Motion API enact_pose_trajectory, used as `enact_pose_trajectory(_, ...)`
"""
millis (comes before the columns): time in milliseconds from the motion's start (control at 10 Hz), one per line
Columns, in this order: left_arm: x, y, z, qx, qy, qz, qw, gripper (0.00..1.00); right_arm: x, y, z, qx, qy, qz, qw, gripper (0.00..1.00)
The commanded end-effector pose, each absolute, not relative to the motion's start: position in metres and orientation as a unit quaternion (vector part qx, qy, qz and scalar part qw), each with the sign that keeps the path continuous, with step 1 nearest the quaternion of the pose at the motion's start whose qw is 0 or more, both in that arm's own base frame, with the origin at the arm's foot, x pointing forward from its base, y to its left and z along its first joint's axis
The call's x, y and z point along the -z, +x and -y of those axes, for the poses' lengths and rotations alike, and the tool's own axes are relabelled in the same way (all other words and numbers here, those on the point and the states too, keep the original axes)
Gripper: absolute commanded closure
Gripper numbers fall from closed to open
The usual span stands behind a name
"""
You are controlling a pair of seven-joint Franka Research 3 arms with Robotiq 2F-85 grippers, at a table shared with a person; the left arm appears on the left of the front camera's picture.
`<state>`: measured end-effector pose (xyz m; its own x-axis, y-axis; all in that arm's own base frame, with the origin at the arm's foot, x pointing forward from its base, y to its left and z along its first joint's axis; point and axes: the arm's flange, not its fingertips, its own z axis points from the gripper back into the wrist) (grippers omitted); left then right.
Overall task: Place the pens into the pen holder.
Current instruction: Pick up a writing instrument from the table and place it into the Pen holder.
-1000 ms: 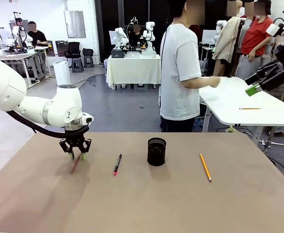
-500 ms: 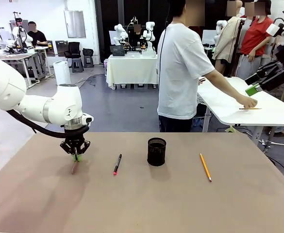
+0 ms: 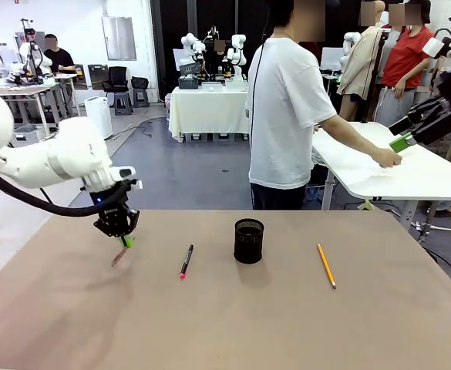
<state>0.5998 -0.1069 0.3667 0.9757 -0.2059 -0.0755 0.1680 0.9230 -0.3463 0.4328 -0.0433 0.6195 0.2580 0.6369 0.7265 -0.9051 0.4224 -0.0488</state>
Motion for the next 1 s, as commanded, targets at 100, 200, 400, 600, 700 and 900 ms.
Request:
enact_pose_trajectory(100, -0.415, 0.573, 0.090, 0.180, -0.326, -0.006, 0.928, 1.00, -0.621, 0.432, 0.043, -0.503, 0.193, 0.347, 0.768, 0.00)
enact_pose_trajectory(200, -0.429, 0.567, 0.092, 0.234, -0.382, 0.037, 0.893, 1.00, -0.621, 0.432, 0.043, -0.503, 0.193, 0.347, 0.768, 0.00)
enact_pose_trajectory(400, -0.452, 0.554, 0.098, 0.288, -0.448, 0.144, 0.834, 1.00, -0.621, 0.432, 0.043, -0.503, 0.193, 0.347, 0.768, 0.00)
enact_pose_trajectory(600, -0.470, 0.542, 0.106, 0.314, -0.505, 0.233, 0.769, 1.00, -0.621, 0.432, 0.043, -0.503, 0.193, 0.347, 0.768, 0.00)
enact_pose_trajectory(700, -0.479, 0.533, 0.112, 0.306, -0.563, 0.321, 0.698, 1.00, -0.621, 0.432, 0.043, -0.503, 0.193, 0.347, 0.768, 0.00)
enact_pose_trajectory(900, -0.485, 0.518, 0.121, 0.352, -0.573, 0.322, 0.666, 1.00, -0.621, 0.432, 0.043, -0.503, 0.193, 0.347, 0.768, 0.00)
